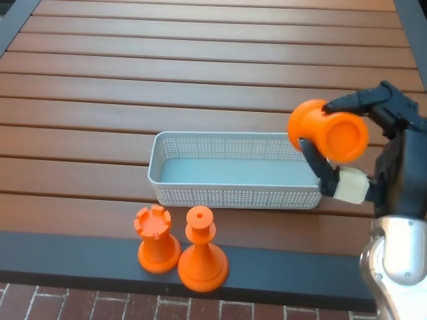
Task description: Using the right hand to place 3 different shape and weight chess pieces into a small container
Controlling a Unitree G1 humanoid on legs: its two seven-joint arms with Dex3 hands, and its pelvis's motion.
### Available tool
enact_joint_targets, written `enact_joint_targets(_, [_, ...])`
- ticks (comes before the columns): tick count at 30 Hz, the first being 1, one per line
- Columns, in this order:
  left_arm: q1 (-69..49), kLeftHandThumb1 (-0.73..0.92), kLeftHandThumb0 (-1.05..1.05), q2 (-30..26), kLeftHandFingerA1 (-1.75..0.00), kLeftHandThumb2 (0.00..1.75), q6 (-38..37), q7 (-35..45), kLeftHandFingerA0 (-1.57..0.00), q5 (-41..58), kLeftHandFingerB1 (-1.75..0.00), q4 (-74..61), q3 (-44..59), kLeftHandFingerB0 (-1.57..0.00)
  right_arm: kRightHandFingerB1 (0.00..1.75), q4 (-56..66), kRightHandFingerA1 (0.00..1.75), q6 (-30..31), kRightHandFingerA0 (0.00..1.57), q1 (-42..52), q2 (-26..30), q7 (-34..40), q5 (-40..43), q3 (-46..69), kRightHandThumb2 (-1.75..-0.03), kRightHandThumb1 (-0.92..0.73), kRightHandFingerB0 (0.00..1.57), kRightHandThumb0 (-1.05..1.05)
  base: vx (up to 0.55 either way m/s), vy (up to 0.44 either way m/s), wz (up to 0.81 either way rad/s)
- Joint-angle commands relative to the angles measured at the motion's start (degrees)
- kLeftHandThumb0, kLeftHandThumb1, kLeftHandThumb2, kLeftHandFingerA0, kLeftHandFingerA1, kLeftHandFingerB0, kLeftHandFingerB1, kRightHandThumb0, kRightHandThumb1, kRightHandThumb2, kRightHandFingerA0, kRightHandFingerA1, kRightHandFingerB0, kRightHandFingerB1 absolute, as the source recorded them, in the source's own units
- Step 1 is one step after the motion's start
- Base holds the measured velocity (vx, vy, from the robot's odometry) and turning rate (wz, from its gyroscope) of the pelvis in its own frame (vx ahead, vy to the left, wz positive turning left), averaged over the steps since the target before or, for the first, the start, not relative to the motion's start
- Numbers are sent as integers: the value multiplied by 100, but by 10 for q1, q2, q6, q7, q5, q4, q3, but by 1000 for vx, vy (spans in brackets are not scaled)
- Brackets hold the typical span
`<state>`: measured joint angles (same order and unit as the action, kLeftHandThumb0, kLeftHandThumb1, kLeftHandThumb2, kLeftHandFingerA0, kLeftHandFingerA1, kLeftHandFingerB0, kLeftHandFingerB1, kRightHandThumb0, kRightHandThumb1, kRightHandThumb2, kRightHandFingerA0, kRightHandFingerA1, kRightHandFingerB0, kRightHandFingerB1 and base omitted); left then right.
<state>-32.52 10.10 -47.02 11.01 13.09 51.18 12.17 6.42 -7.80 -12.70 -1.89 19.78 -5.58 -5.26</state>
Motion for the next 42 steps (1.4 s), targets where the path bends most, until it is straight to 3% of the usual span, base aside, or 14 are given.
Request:
enact_joint_targets(1, [1, 22, -15, -8, -153, 165, 8, 9, -135, -2, -145, 12, 3, -119, 150, -17, 149, 71, 156, -55, 43, -49, -27, 14, -123, -39, 157, -51, 0, 0, 0])
enact_joint_targets(3, [2, 22, -15, -9, -153, 165, 6, 8, -135, -4, -145, 15, 3, -119, 150, -17, 149, 77, 156, -58, 45, -52, -27, 14, -123, -39, 157, -51, 0, 0, 0])
enact_joint_targets(4, [-4, 25, -11, -6, -156, 165, 6, 3, -129, -6, -146, 9, 3, -115, 162, -12, 162, 91, 127, -62, 56, -61, -37, 10, -146, -43, 117, -77, 0, 0, 0])
enact_joint_targets(8, [-15, 25, -11, -2, -156, 165, 9, -6, -129, -10, -146, -4, 1, -115, 162, -2, 162, 116, 127, -69, 72, -75, -53, 4, -146, -43, 117, -77, 0, 0, 0])
enact_joint_targets(9, [-24, 25, -7, -1, -158, 166, 18, -1, -130, -5, -148, -17, 0, -114, 139, 27, 148, 164, 133, -71, 79, -87, -65, 0, -132, -48, 114, -52, 0, 0, 0])
enact_joint_targets(11, [-29, 25, -7, -1, -158, 166, 22, 0, -130, -3, -148, -24, 0, -114, 139, 42, 148, 188, 133, -72, 82, -93, -70, -2, -132, -48, 114, -52, 0, 0, 0])
enact_joint_targets(12, [-27, 19, -9, -2, -153, 165, 23, 0, -132, -4, -147, -22, 0, -117, 166, 43, 175, 188, 110, -71, 83, -95, -69, -2, -144, -45, 91, -39, 0, 0, 0])
enact_joint_targets(13, [-25, 19, -9, -4, -153, 165, 24, 0, -132, -5, -147, -20, 0, -117, 166, 46, 175, 190, 110, -70, 84, -98, -68, -3, -144, -45, 91, -39, 0, 0, 0])
enact_joint_targets(14, [-22, 24, -13, -6, -154, 162, 24, 3, -131, -4, -145, -15, 1, -116, 164, 44, 175, 200, 92, -67, 87, -107, -68, -8, -130, -44, 79, -25, 0, 0, 0])
enact_joint_targets(23, [-32, 25, -12, -10, -156, 165, 23, -8, -133, -23, -146, -20, -6, -116, 163, 5, 175, 228, 90, -79, 79, -109, -86, -26, -125, -48, 77, -17, 0, 0, 0])
enact_joint_targets(28, [-17, 24, -19, -18, -154, 161, -8, -11, -135, -28, -146, 7, 0, -119, 161, -41, 175, 211, 88, -102, 77, -103, -100, -34, -125, -49, 76, -18, 0, 0, 0])
enact_joint_targets(33, [-32, 23, -12, -8, -157, 164, 9, -9, -132, -21, -145, -5, -2, -118, 169, -106, 175, 179, 86, -112, 43, -75, -100, -36, -113, -54, 70, -19, 0, 0, 0])
enact_joint_targets(42, [-33, 19, -11, -7, -154, 167, 0, -2, -132, -19, -143, 9, 1, -117, 166, -200, 175, 128, 87, -144, 21, -43, -110, -29, -117, -54, 73, -22, 0, 0, 0])
